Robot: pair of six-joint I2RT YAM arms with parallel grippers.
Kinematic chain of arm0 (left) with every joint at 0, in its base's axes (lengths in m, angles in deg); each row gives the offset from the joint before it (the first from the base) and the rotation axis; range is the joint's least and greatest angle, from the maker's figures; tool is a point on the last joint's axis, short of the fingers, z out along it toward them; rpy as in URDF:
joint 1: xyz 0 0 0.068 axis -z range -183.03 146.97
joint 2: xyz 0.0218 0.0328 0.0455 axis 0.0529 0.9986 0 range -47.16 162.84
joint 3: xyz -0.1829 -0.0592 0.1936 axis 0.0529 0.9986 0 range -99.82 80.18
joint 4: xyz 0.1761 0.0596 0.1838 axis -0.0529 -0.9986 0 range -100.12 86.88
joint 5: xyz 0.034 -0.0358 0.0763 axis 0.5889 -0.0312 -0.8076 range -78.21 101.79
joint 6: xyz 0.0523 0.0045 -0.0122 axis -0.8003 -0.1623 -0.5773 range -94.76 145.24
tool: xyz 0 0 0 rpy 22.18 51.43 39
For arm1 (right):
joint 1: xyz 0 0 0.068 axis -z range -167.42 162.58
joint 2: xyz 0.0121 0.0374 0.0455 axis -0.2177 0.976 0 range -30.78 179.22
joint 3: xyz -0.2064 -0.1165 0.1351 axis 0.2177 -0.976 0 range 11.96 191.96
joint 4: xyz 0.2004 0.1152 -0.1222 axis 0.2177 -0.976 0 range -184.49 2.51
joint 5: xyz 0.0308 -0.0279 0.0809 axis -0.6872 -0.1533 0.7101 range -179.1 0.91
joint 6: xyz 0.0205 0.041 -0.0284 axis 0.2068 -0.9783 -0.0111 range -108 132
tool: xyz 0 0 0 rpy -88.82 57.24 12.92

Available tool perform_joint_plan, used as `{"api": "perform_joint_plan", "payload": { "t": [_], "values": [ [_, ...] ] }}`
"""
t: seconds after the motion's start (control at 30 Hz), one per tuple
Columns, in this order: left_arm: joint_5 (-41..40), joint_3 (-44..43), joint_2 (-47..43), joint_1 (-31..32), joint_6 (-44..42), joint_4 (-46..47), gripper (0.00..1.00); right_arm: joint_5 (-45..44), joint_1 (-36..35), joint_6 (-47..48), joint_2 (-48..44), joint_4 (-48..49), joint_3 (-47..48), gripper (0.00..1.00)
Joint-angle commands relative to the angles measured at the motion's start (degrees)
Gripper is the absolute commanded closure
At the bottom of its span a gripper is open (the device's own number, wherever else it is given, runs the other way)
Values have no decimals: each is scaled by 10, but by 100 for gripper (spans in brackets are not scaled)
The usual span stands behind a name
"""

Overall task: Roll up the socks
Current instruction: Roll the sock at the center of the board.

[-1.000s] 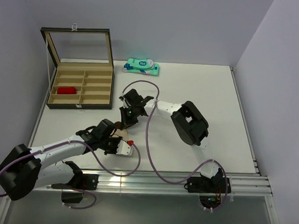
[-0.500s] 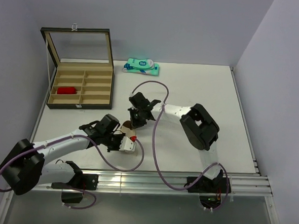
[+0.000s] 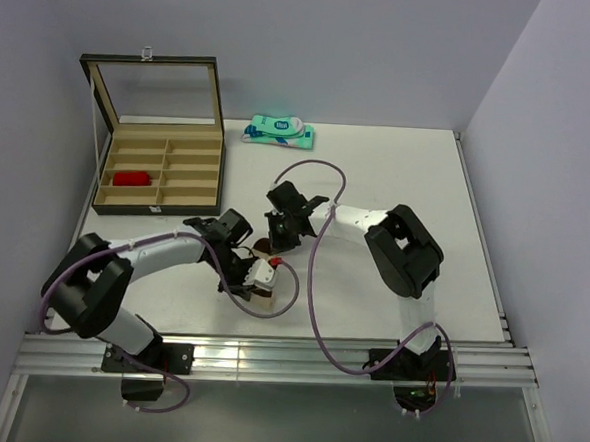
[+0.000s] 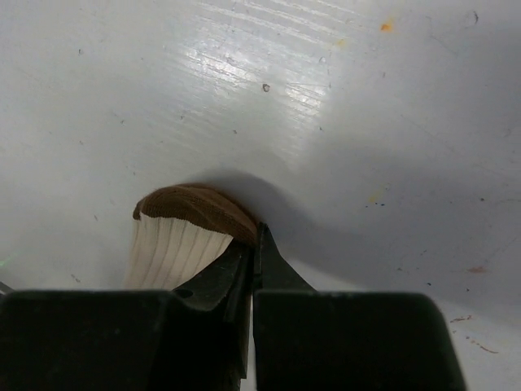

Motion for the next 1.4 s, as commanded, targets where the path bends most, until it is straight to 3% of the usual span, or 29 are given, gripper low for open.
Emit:
{"api": "perform_joint_plan", "payload": {
  "t": [0.0,0.27,0.47,0.97,1.03,1.17,1.27,1.37],
  "values": [
    [86,-38,56,-22,-60,-161,100,-76,31,14,9,-17,-14,100],
    [124,-128,191,-98,-173,-324,100,-58,40,10,12,-4,-20,100],
    [123,-162,278,-104,-202,-377,100,-51,40,2,2,14,-35,100],
    [65,-220,441,-117,-151,-411,100,-40,40,-1,-23,43,-56,100],
    [58,-216,446,-117,-136,-400,100,-38,40,-1,-29,50,-62,95],
    [43,-216,459,-116,-123,-384,100,-43,40,-1,-61,79,-89,66],
    [36,-221,468,-116,-113,-378,100,-66,40,-6,-97,89,-107,56],
    [30,-227,473,-116,-108,-378,100,-87,40,-15,-152,102,-136,53]
  ]
}}
